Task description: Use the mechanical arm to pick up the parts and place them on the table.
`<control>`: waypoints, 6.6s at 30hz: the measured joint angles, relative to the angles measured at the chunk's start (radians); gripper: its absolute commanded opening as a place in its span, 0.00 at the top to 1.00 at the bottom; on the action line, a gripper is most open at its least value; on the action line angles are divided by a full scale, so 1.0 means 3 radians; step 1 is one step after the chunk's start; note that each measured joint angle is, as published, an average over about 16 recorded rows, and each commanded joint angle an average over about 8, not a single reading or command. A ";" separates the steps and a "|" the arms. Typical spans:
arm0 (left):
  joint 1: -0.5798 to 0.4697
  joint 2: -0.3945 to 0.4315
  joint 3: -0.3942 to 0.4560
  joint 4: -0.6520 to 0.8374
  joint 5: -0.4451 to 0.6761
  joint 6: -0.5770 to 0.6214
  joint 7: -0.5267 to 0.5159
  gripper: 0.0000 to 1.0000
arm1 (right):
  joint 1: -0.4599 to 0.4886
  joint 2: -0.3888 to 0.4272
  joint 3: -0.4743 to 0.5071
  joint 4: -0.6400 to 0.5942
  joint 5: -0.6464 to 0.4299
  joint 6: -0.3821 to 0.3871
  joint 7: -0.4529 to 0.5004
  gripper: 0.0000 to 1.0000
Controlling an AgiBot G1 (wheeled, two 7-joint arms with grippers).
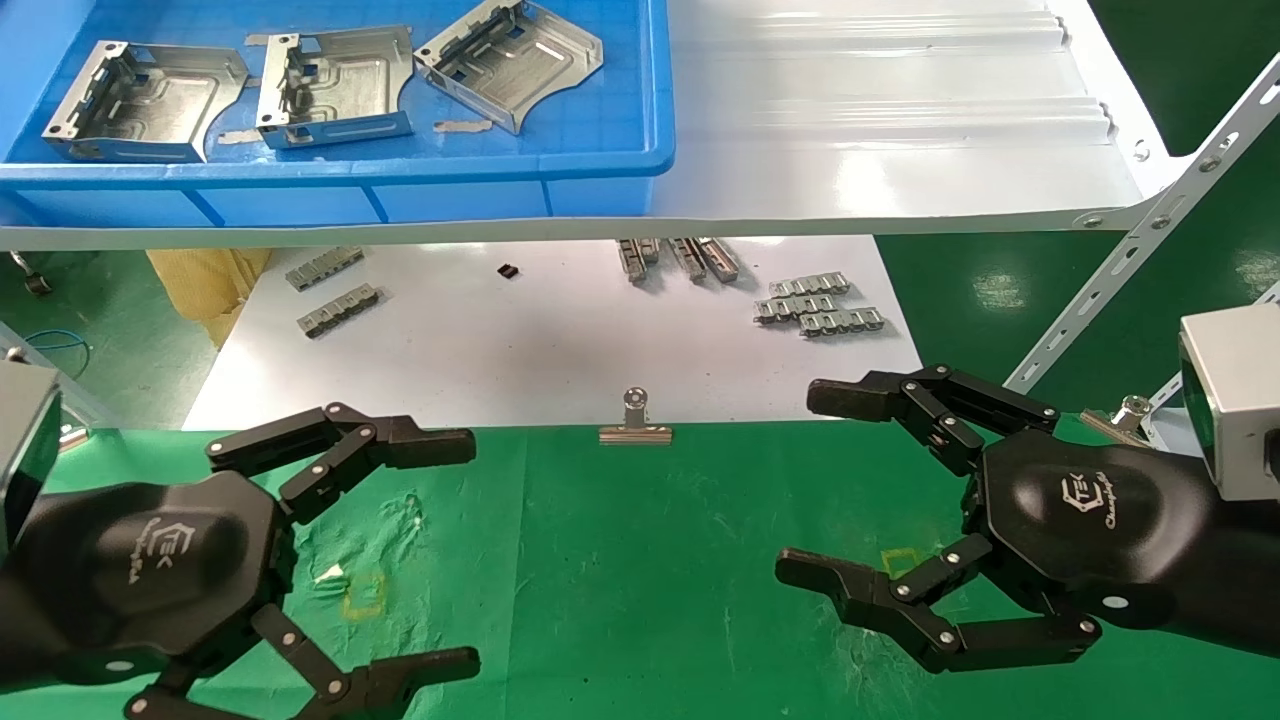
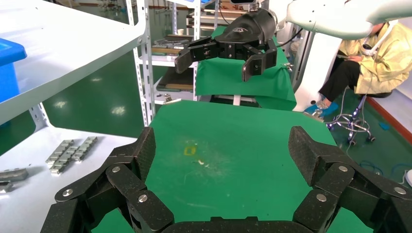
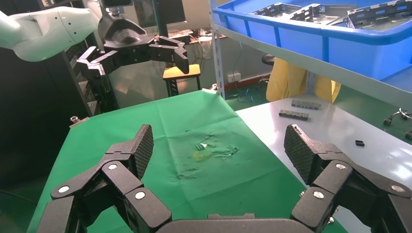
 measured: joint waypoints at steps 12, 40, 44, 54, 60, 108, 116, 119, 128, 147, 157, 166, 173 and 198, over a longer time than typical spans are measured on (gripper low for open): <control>-0.0091 0.0077 -0.0042 0.0067 0.0022 -0.0215 0.0005 0.00 | 0.0000 0.0000 0.0000 0.0000 0.0000 0.0000 0.0000 1.00; -0.1510 0.0657 0.0230 0.1210 0.1018 -0.1543 -0.0203 0.00 | 0.0000 0.0000 0.0000 0.0000 0.0000 0.0000 0.0000 1.00; -0.1712 0.0628 0.0344 0.1355 0.1279 -0.1712 -0.0387 0.00 | 0.0000 0.0000 0.0000 0.0000 0.0000 0.0000 0.0000 1.00; -0.2210 0.0579 0.0653 0.1721 0.1913 -0.1991 -0.0970 0.00 | 0.0000 0.0000 0.0000 0.0000 0.0000 0.0000 0.0000 1.00; -0.2480 0.0594 0.0840 0.1902 0.2286 -0.2087 -0.1345 0.00 | 0.0000 0.0000 0.0000 0.0000 0.0000 0.0000 0.0000 1.00; -0.2218 0.0265 0.1342 0.1160 0.3554 -0.2609 -0.3475 1.00 | 0.0000 0.0000 0.0000 0.0000 0.0000 0.0000 0.0000 1.00; -0.2216 0.0282 0.1338 0.1196 0.3549 -0.2650 -0.3418 1.00 | 0.0000 0.0000 0.0000 0.0000 0.0000 0.0000 0.0000 1.00; -0.2222 0.0277 0.1332 0.1199 0.3537 -0.2650 -0.3396 1.00 | 0.0000 0.0000 0.0000 0.0000 0.0000 0.0000 0.0000 1.00; -0.2227 0.0240 0.1313 0.1154 0.3500 -0.2639 -0.3369 1.00 | 0.0000 0.0000 0.0000 0.0000 0.0000 0.0000 0.0000 1.00; -0.2188 0.0096 0.1143 0.0578 0.3146 -0.2690 -0.3277 1.00 | 0.0000 0.0000 0.0000 0.0000 0.0000 0.0000 0.0000 1.00; -0.2043 -0.0080 0.0910 0.0031 0.2152 -0.2082 -0.2575 1.00 | 0.0000 0.0000 0.0000 0.0000 0.0000 0.0000 0.0000 1.00; -0.1887 -0.0118 0.0720 0.0193 0.1178 -0.0926 -0.1321 1.00 | 0.0000 0.0000 0.0000 0.0000 0.0000 0.0000 0.0000 1.00; -0.1823 -0.0084 0.0763 0.0516 0.0894 -0.0101 -0.0428 1.00 | 0.0000 0.0000 0.0000 0.0000 0.0000 0.0000 0.0000 1.00; -0.1321 -0.0013 0.1377 0.0887 0.1641 0.0002 0.1299 1.00 | 0.0000 0.0000 0.0000 0.0000 0.0000 0.0000 0.0000 1.00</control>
